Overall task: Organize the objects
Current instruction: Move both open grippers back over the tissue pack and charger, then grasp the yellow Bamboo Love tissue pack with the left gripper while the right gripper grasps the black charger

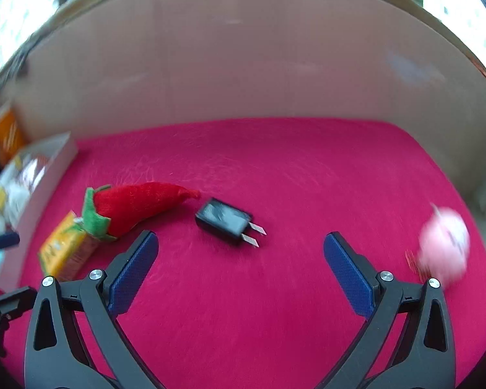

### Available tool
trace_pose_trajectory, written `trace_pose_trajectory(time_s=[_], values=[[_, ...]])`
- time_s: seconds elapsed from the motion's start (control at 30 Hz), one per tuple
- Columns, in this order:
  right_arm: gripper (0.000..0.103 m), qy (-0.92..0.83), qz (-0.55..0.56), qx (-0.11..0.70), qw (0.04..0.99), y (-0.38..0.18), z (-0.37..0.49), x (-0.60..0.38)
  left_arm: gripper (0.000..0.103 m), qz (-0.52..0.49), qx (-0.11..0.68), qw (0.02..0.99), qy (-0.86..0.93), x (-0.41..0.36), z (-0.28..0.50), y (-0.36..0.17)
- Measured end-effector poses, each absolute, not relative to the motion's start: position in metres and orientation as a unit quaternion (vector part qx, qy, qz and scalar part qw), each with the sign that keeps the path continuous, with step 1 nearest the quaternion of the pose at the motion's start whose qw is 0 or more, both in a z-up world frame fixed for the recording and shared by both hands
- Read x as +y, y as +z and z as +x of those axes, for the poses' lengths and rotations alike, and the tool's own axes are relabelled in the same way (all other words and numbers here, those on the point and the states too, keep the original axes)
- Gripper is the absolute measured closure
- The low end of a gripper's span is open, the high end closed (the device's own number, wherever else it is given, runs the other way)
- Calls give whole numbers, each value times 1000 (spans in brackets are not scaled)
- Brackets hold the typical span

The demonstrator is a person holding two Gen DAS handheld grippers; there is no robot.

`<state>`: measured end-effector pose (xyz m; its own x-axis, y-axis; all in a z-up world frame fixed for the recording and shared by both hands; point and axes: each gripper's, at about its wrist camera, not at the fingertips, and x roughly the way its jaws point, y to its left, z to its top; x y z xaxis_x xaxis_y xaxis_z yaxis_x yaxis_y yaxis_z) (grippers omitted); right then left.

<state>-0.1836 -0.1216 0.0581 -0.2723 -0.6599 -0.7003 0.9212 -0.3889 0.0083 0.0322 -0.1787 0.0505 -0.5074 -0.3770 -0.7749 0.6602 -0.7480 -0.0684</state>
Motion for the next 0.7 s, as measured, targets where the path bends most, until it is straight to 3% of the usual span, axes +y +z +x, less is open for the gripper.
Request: trace_pose_trajectory(time_s=[0.33, 0.43, 0.47, 0.5, 0.53, 0.6, 0.63, 0.7], values=[[1, -677, 343, 296, 580, 23, -199, -180, 0, 432, 204, 320, -818, -198, 4, 22], [16, -669, 328, 307, 592, 23, -194, -171, 0, 436, 196, 313, -821, -193, -1, 18], [24, -668, 324, 302, 597, 25, -193, -166, 7, 430, 195, 307, -826, -190, 0, 19], [48, -673, 320, 300, 595, 27, -193, -163, 10, 428, 195, 303, -829, -189, 0, 19], [64, -675, 319, 296, 595, 29, -194, -158, 17, 428, 187, 307, -829, -189, 0, 19], [67, -679, 318, 298, 591, 29, -191, -149, 34, 426, 175, 311, -831, -186, 2, 21], [68, -680, 317, 298, 590, 29, -189, -144, 49, 423, 177, 308, -834, -187, 4, 23], [68, -684, 319, 296, 585, 29, -184, -140, 54, 419, 181, 301, -837, -186, 7, 26]])
